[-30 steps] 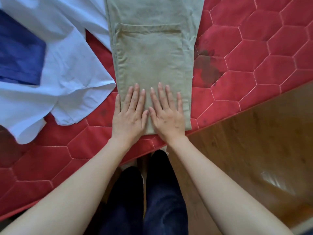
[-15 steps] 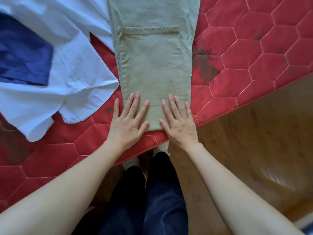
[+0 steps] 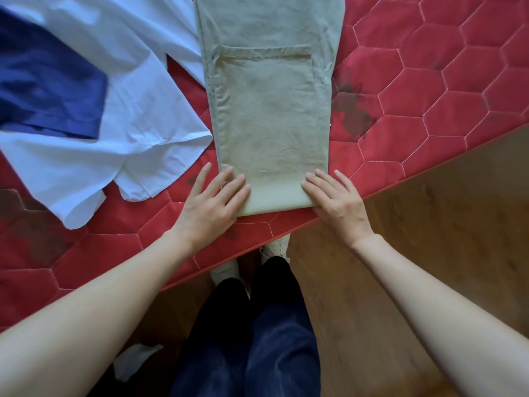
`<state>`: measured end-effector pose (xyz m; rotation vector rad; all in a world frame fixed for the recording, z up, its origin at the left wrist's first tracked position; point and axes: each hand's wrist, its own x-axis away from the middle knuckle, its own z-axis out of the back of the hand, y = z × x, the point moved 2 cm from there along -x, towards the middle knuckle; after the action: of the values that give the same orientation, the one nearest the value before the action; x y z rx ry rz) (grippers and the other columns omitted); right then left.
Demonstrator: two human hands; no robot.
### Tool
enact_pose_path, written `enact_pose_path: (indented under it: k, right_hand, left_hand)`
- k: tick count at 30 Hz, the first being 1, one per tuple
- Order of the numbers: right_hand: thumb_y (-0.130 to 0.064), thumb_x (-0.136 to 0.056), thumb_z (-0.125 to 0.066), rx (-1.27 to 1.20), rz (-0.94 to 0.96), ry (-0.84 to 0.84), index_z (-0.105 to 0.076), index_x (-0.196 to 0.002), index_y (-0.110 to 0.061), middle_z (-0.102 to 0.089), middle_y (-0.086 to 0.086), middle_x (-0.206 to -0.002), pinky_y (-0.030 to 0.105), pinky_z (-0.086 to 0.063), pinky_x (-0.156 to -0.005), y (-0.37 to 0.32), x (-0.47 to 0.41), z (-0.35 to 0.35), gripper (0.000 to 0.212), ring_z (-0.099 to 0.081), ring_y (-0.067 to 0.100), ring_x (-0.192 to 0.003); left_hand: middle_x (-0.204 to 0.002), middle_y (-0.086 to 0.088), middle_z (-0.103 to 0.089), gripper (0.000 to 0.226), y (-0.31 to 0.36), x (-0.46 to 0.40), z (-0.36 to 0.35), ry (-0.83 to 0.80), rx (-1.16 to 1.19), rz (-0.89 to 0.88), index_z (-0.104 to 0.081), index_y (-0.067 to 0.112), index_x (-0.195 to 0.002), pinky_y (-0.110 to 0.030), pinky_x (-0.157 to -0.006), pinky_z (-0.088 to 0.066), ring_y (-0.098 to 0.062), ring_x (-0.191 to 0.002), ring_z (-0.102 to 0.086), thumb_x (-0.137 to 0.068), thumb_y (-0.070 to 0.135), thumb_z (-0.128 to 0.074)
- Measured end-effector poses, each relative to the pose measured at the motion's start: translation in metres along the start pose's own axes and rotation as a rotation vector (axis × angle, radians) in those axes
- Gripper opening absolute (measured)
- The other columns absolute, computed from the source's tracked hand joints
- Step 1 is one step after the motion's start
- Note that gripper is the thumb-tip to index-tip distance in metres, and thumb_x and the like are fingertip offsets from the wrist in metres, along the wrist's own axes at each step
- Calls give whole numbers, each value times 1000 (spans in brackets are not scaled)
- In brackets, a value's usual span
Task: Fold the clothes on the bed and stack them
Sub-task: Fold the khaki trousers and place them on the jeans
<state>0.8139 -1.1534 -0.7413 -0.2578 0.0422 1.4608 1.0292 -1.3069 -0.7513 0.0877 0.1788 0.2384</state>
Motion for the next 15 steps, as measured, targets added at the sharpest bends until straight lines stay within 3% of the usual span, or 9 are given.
enact_pose_path:
  k: [4, 9, 13, 15]
  right_hand:
    - [8, -68, -73, -246, -148, -35, -74, -91, -3, -74, 7, -96, 44, -58, -74, 6, -12, 23, 26, -71, 29, -91]
    - [5, -72, -72, -429, -265, -112, -73, -93, -3, -72, 7, -90, 41, -56, -73, 12, -40, 74, 22, -68, 24, -84]
    - [5, -73, -72, -457, -252, -32, -72, -89, -3, -71, 3, -84, 27, -51, -72, 11, -67, 126, 19, -61, 12, -75]
    - [5, -74, -73, -465, -256, -16, -73, -89, -3, -71, 2, -82, 27, -50, -69, 8, -76, 154, 16, -61, 11, -73]
  left_hand:
    - [-96, -11, -72, 10, -8, -8, 17, 108, 283, 141, -74, 1, -93, -56, -97, -46, -30, -93, -70, -84, 3, -70]
    - [-87, -9, -73, 17, -18, -20, 63, 103, 538, 359, -76, 5, -87, -42, -62, -57, -28, -78, -70, -72, -2, -78]
    - [-78, -6, -72, 10, -28, -41, 115, 176, 578, 345, -75, 5, -83, -36, -63, -51, -24, -69, -68, -73, 4, -74]
    - [-77, -4, -72, 8, -30, -48, 144, 207, 589, 353, -75, 6, -82, -32, -63, -48, -22, -67, -67, -77, 9, -70]
